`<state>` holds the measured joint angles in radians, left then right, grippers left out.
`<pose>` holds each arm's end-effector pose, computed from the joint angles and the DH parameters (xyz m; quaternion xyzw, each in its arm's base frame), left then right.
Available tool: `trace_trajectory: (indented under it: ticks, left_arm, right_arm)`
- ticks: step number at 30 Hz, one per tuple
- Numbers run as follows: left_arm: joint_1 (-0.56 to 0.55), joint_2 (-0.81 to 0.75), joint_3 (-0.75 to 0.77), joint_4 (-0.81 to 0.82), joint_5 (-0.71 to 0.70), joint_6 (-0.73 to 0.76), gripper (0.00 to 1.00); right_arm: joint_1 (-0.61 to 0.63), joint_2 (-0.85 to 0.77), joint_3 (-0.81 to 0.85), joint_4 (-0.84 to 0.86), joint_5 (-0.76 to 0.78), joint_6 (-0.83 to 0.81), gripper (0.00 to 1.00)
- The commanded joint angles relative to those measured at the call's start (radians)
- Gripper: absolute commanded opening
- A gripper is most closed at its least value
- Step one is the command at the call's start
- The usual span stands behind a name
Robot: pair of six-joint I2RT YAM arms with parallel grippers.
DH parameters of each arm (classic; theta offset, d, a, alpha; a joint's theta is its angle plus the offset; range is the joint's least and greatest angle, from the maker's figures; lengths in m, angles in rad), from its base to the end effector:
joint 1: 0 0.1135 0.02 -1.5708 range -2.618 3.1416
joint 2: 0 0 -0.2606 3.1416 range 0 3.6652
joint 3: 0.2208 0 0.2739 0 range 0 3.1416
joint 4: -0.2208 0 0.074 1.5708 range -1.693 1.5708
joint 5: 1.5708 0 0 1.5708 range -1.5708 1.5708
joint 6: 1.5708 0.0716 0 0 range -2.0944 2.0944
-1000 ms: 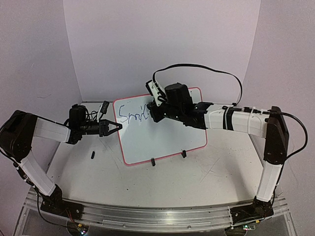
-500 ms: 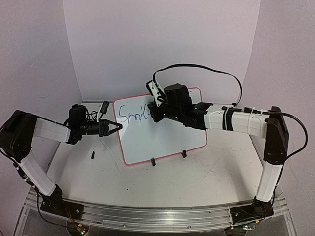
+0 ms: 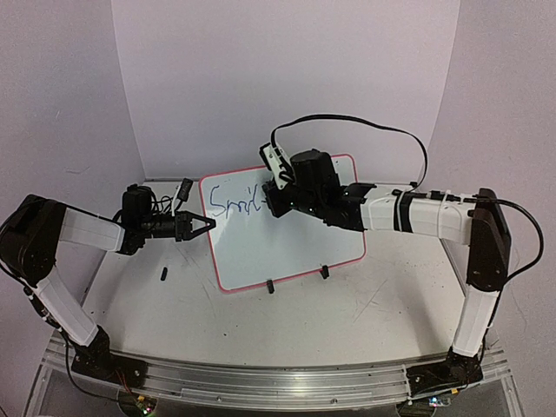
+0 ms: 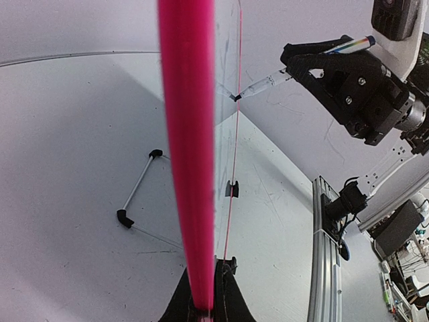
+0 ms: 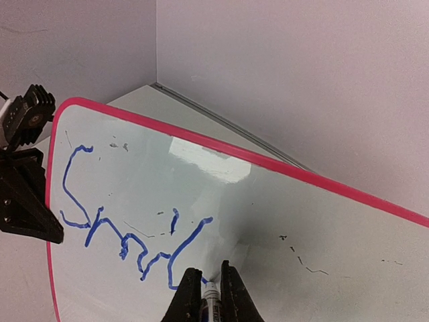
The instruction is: Write a sentence on the whiteboard
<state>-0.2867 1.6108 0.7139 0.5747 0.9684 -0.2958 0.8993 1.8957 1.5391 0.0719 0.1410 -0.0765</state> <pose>0.3217 -0.1563 0.1662 0.2688 0.7193 -0.5103 0.3871 0.3274 0.3958 0.2827 -0.3369 0.7249 0.1875 0.5708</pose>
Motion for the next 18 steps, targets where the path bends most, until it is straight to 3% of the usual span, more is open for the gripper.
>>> trace_trajectory:
  ticks: [1, 18]
  left_arm:
    - [0.0, 0.025, 0.012, -0.058, -0.115, 0.05, 0.0]
    - [0.0, 0.023, 0.012, -0.061, -0.113, 0.05, 0.0]
  right_arm:
    - [-0.018, -0.04, -0.026, 0.016, 0.069, -0.011, 0.0]
    - [-0.023, -0.055, -0.026, 0.041, 0.094, -0.026, 0.0]
